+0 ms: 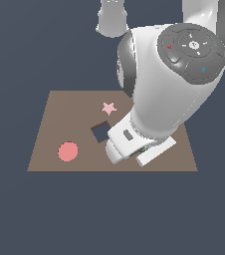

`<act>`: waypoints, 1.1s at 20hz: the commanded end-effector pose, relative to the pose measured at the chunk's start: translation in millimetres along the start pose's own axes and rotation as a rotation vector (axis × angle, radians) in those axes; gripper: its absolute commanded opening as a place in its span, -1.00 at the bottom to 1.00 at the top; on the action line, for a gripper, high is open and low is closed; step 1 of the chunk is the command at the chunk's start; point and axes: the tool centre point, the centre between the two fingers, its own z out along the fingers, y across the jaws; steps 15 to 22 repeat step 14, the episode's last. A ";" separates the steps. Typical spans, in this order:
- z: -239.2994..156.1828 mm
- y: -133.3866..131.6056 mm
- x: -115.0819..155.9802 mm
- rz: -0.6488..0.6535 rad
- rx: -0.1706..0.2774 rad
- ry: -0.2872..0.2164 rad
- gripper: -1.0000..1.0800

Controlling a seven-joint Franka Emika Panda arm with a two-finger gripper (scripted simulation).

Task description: Insert a designated object into the corresponding slot on a board.

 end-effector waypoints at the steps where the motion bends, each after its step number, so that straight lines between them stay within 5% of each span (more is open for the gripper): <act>1: 4.8 0.2 0.2 0.000 0.000 0.000 -1.00; 4: 8.4 0.0 0.7 -0.001 0.000 0.000 -1.00; 5: 8.4 0.0 0.7 -0.001 0.000 0.000 0.92; 22: 8.4 0.0 0.7 -0.001 0.000 0.000 0.92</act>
